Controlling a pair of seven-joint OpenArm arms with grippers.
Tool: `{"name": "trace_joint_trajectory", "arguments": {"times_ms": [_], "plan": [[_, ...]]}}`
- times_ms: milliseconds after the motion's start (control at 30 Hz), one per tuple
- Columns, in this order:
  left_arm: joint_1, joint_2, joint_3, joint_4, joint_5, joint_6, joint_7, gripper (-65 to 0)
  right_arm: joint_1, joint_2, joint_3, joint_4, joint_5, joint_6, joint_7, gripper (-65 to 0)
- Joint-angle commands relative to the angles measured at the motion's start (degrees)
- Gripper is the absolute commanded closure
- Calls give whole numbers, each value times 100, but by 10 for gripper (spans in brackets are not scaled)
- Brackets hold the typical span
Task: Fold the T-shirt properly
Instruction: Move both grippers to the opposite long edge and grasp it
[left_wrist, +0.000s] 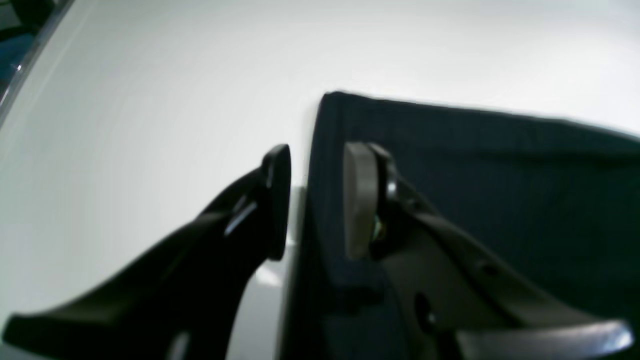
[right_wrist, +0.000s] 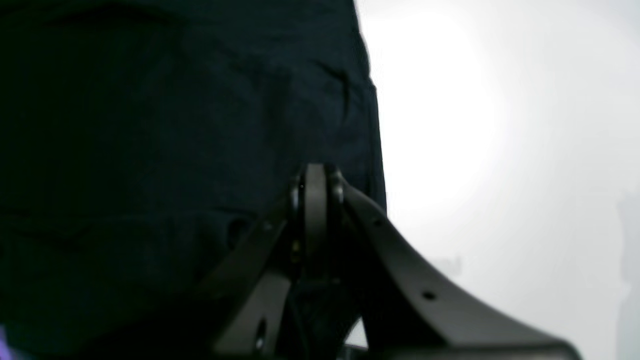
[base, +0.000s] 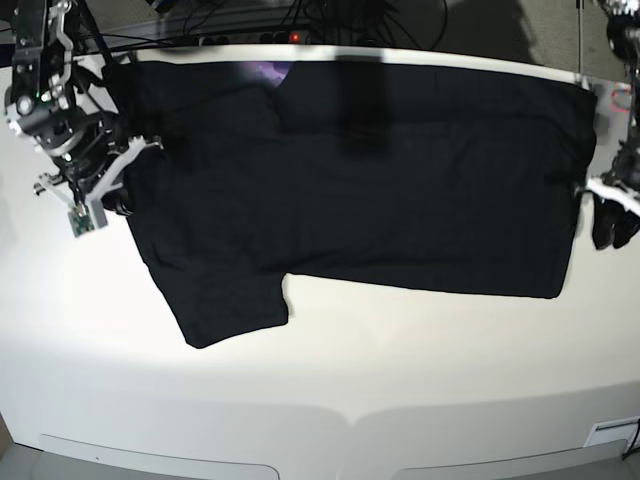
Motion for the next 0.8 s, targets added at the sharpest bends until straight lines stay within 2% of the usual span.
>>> {"name": "trace_joint_trajectory", "arguments": {"times_ms": [0, 100, 167, 300, 400, 467, 633, 767], "plan": [[-240, -177, 118, -238, -48, 9, -83, -181, 175, 79, -2, 63, 52, 107, 111, -7], [-1102, -498, 640, -1449, 63, -184, -79, -181, 431, 79, -28, 55, 50, 160, 118, -168], [-1716, -704, 979, -2295, 61, -354, -35, -181, 520, 79, -28, 55, 50, 157, 116, -219], [-2872, -946, 1488, -3875, 94, -756, 28, -181, 529, 79, -28, 55, 48, 157, 111, -225], [-3589, -960, 1784, -4964, 415, -1250, 94, -181, 529, 76, -28, 52, 46, 155, 94, -225], [-3921, -922, 1961, -5608, 695, -1258, 13, -181, 531, 79, -28, 52, 46, 155, 87, -225], [-4347, -883, 2159, -6697, 1670, -1258, -1097, -181, 529, 79, -28, 52, 46, 155, -20, -225], [-4339, -885, 2157, -6854, 1805, -1258, -1231, -181, 531, 79, -28, 52, 48, 153, -52, -225]]}}
